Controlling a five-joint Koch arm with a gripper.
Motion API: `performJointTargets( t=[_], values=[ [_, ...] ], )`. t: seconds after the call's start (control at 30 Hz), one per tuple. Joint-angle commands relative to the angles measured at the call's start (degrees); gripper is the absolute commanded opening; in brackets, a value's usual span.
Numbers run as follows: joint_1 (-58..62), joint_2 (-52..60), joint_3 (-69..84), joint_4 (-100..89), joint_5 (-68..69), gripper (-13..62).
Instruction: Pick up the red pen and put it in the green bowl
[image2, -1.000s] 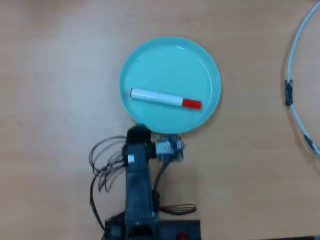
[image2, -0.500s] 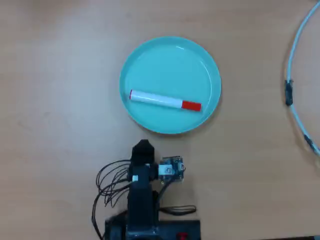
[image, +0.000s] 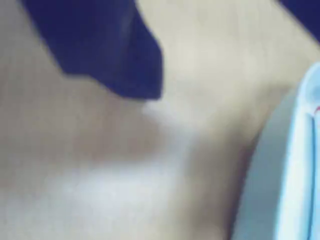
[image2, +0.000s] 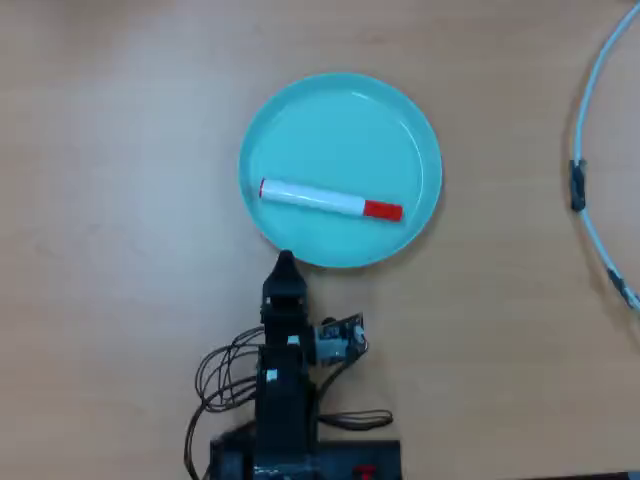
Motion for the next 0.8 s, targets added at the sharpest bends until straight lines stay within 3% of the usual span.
performJointTargets(
  t=[0.0,0.77],
  values=[
    [-0.9,5.7,5.4,1.5,-0.3,40.6],
    [-0.9,5.8,6.2,1.2,0.3,39.9]
  ],
)
